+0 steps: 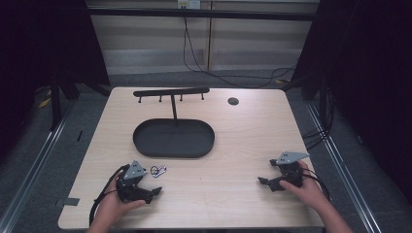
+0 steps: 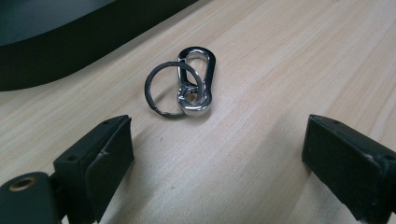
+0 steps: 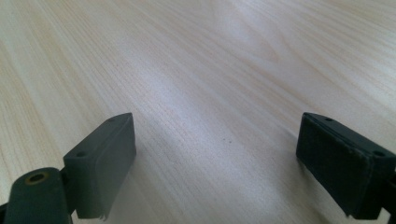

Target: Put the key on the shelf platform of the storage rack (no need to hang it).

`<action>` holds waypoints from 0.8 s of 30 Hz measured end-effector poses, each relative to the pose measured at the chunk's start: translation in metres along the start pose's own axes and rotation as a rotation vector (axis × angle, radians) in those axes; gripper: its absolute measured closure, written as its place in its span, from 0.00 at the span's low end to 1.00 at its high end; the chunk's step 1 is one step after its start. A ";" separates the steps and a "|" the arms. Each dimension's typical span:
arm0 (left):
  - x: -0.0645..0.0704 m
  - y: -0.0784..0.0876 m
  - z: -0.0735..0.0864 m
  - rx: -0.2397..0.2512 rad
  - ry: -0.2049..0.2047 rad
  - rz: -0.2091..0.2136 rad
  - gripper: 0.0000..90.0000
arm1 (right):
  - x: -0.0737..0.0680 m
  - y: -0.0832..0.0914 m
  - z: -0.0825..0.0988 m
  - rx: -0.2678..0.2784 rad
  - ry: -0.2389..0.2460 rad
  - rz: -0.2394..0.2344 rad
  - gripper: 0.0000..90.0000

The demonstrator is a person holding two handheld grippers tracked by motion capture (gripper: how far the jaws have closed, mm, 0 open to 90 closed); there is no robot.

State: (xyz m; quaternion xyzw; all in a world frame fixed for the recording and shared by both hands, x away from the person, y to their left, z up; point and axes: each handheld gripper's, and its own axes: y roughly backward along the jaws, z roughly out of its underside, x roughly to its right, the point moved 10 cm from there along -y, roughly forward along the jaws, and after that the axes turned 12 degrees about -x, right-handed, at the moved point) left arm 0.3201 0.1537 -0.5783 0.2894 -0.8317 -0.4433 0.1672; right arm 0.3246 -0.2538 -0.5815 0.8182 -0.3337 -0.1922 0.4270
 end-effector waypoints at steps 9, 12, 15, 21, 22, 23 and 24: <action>0.003 0.012 0.003 -0.147 0.048 0.013 0.27 | 0.000 0.000 0.000 0.001 0.000 0.000 0.13; 0.003 0.015 0.003 -0.170 0.057 0.008 0.29 | 0.000 0.000 0.000 0.000 0.000 0.000 0.13; 0.002 0.017 0.003 -0.209 0.056 -0.002 0.31 | 0.000 0.000 0.000 0.000 0.001 0.000 0.13; 0.003 0.019 -0.002 -0.249 0.065 0.019 0.34 | 0.000 0.000 0.000 0.001 -0.001 0.000 0.13; 0.002 0.020 -0.002 -0.262 0.057 0.015 0.34 | 0.000 0.000 0.000 0.001 -0.002 0.000 0.13; 0.002 0.020 -0.003 -0.273 0.053 0.010 0.35 | 0.000 0.000 0.000 0.001 -0.001 0.000 0.13; 0.001 0.020 -0.003 -0.279 0.053 0.011 0.35 | 0.000 0.000 0.000 0.001 -0.001 0.000 0.13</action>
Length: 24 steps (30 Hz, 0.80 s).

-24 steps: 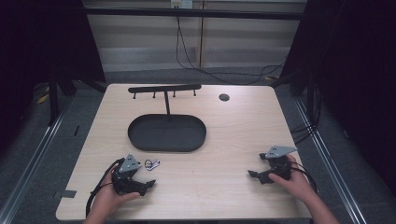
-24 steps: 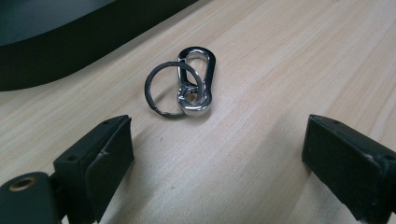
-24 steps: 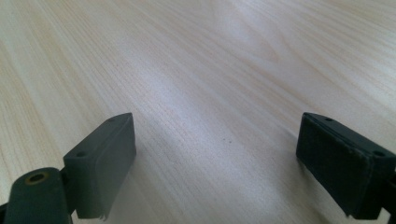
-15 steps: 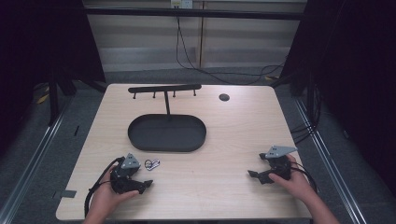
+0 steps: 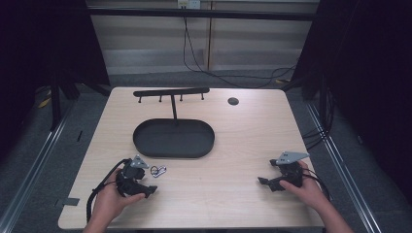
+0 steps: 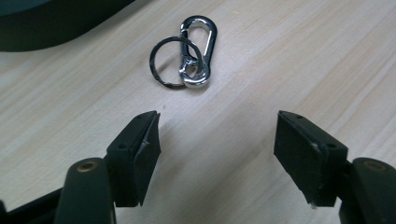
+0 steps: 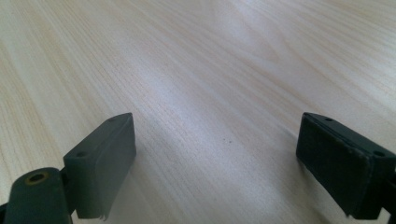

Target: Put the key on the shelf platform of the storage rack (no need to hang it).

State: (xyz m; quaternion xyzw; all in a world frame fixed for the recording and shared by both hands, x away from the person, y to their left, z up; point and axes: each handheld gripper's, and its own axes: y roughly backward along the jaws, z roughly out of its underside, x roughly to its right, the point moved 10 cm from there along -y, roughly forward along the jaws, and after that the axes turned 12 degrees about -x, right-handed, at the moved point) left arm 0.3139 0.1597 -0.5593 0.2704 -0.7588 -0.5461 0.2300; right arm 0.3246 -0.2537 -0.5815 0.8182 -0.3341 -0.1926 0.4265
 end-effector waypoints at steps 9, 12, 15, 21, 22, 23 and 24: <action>-0.004 0.000 -0.004 -0.074 0.016 0.001 0.35 | 0.000 0.000 0.000 0.000 0.002 0.000 0.13; -0.005 -0.002 -0.005 -0.098 0.028 0.014 0.36 | 0.000 0.000 0.000 0.000 0.001 0.000 0.13; -0.008 -0.003 -0.007 -0.127 0.024 0.012 0.36 | 0.000 0.000 0.000 0.000 0.002 0.000 0.13; -0.012 -0.001 -0.016 -0.148 0.011 0.006 0.36 | 0.000 0.000 0.000 0.000 0.001 0.000 0.13; -0.012 -0.001 -0.017 -0.149 0.014 0.008 0.37 | 0.000 0.000 0.000 0.000 0.000 0.000 0.13; -0.013 -0.001 -0.019 -0.151 0.015 0.010 0.37 | 0.000 0.000 0.000 0.000 0.000 0.000 0.13; -0.016 0.000 -0.021 -0.158 0.006 0.007 0.37 | 0.000 0.000 0.000 0.000 0.001 0.000 0.13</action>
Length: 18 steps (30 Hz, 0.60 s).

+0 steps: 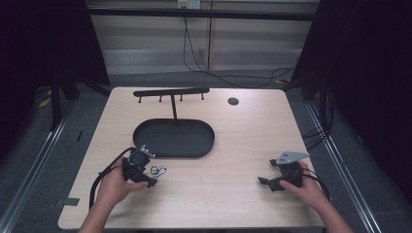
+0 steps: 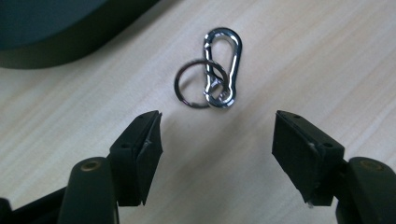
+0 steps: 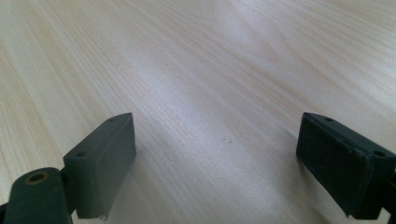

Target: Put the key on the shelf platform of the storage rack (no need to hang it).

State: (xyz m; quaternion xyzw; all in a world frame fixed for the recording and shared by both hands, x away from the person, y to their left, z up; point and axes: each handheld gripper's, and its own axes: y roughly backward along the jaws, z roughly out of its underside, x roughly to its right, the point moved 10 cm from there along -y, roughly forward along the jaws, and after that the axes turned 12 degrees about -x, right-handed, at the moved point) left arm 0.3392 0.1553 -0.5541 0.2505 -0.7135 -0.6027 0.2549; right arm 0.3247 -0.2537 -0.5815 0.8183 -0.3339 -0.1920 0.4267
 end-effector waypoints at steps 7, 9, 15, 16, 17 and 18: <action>-0.004 -0.003 -0.010 -0.033 -0.003 0.016 0.36 | 0.000 0.000 0.000 0.000 0.000 0.000 0.13; -0.004 -0.004 -0.013 -0.039 -0.010 0.021 0.36 | 0.000 0.000 0.000 0.000 0.000 0.000 0.13; -0.006 -0.007 -0.017 -0.063 -0.021 0.022 0.36 | 0.000 0.000 0.000 0.000 0.000 0.000 0.13; -0.006 -0.006 -0.018 -0.067 -0.024 0.022 0.36 | 0.000 0.000 0.000 0.000 -0.001 0.000 0.13; -0.006 -0.006 -0.019 -0.062 -0.019 0.020 0.36 | 0.000 0.000 0.000 0.000 0.000 0.000 0.13; -0.007 -0.005 -0.020 -0.064 -0.020 0.019 0.36 | 0.000 0.000 0.000 0.000 0.000 0.000 0.13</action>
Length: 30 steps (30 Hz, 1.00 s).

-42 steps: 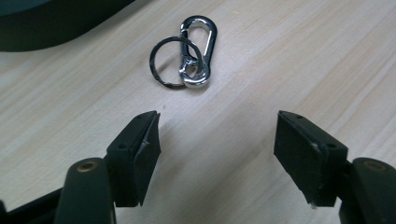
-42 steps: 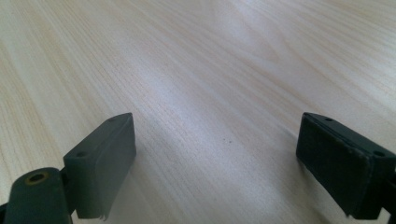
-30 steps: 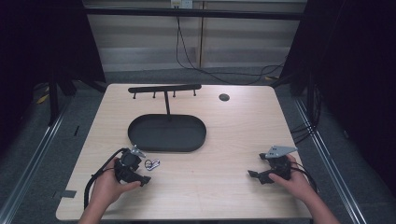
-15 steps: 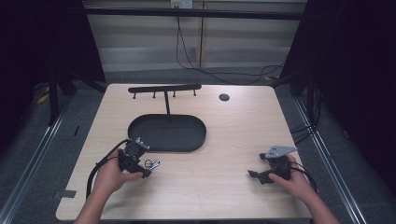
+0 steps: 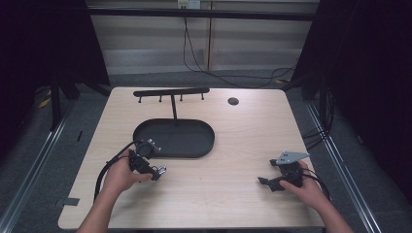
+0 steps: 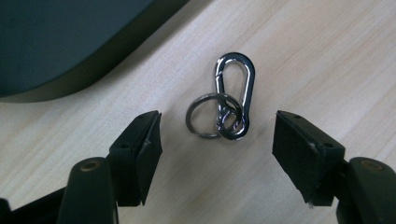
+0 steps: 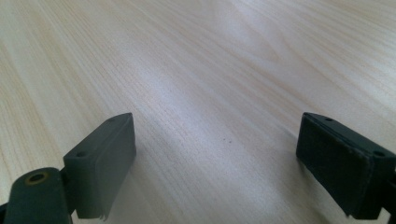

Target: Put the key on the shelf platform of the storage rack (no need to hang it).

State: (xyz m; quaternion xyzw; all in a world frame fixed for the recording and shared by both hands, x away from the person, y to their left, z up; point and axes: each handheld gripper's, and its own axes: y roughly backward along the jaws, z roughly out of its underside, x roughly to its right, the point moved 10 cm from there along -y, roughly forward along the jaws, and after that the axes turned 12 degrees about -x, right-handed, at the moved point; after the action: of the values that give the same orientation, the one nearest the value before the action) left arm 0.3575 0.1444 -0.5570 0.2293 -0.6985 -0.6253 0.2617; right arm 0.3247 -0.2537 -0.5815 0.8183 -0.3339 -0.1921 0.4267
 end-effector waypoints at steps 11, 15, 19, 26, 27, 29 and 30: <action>0.000 0.000 -0.011 -0.026 -0.020 -0.005 0.37 | 0.000 0.000 0.000 0.000 0.000 0.000 0.13; -0.001 -0.001 -0.012 -0.033 -0.016 -0.006 0.38 | 0.000 0.000 0.000 0.000 0.000 0.000 0.13; 0.000 -0.003 -0.014 -0.036 -0.011 0.000 0.39 | 0.000 0.000 0.000 0.000 0.000 0.000 0.13; 0.001 -0.007 -0.017 -0.045 -0.013 0.001 0.42 | 0.000 0.000 0.000 0.000 0.000 0.000 0.13; 0.002 -0.007 -0.018 -0.046 -0.015 0.000 0.43 | 0.000 0.000 0.000 0.000 0.000 0.000 0.13; 0.002 -0.008 -0.019 -0.052 -0.016 0.001 0.43 | 0.000 0.000 0.000 0.000 0.000 0.000 0.13; 0.002 -0.008 -0.019 -0.059 -0.027 -0.004 0.43 | 0.000 0.000 0.000 0.000 0.000 0.000 0.13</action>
State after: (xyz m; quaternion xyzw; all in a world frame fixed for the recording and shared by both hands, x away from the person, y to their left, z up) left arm 0.3686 0.1282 -0.5635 0.2144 -0.6828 -0.6491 0.2579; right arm 0.3247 -0.2538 -0.5815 0.8182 -0.3338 -0.1920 0.4268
